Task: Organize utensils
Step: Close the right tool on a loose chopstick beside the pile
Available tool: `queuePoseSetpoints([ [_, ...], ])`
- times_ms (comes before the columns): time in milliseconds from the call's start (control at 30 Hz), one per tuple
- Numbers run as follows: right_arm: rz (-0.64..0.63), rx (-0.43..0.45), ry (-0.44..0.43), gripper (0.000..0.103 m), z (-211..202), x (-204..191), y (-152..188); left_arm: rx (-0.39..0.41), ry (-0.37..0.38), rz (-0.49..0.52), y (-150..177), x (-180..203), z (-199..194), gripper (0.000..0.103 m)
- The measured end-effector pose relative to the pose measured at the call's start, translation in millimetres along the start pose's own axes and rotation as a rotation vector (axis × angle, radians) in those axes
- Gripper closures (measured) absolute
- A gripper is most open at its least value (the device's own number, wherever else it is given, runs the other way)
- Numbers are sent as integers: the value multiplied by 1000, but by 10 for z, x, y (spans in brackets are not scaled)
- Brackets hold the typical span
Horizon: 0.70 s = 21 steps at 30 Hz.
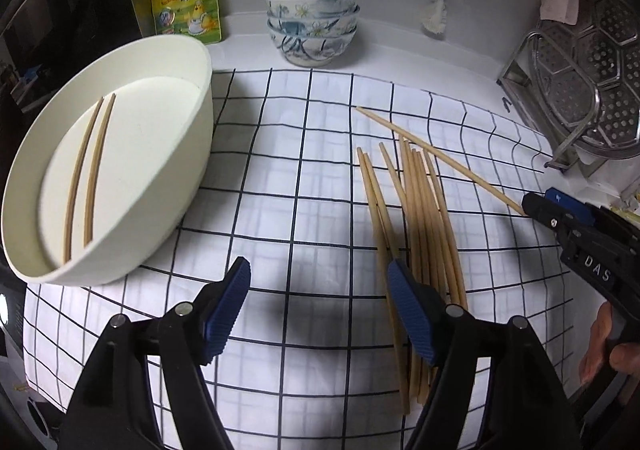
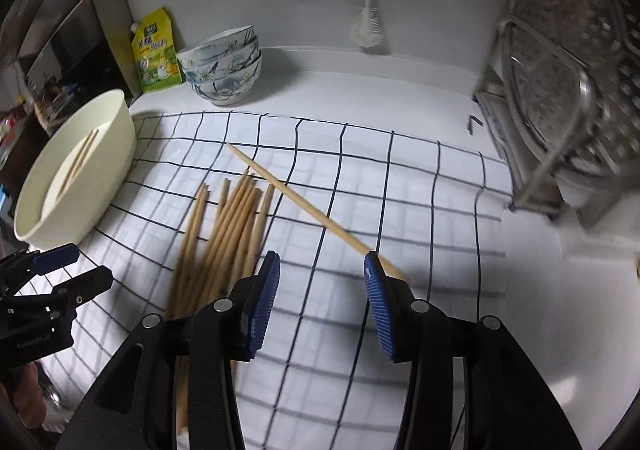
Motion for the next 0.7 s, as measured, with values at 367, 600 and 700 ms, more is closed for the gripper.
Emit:
queuePoseSetpoints([
  [367, -102, -40, -43, 61, 574, 127, -129, -15, -43, -64, 21, 4, 294, 33],
  [600, -152, -60, -56, 61, 730, 170, -181, -13, -48, -80, 47, 56, 374, 33],
  [700, -159, -73, -75, 61, 780, 187, -180, -10, -53, -74, 65, 61, 375, 33],
])
Point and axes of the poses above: each gripper's, at about its wrist camera, not at the fingertips, and z roughly the way its jaws point, x to its right, y to its underside, the point moved 2 cm from there along z, roughly the way its jaws point, and after that the axes turned 6 degrees about -y, right-handed, at the moved point
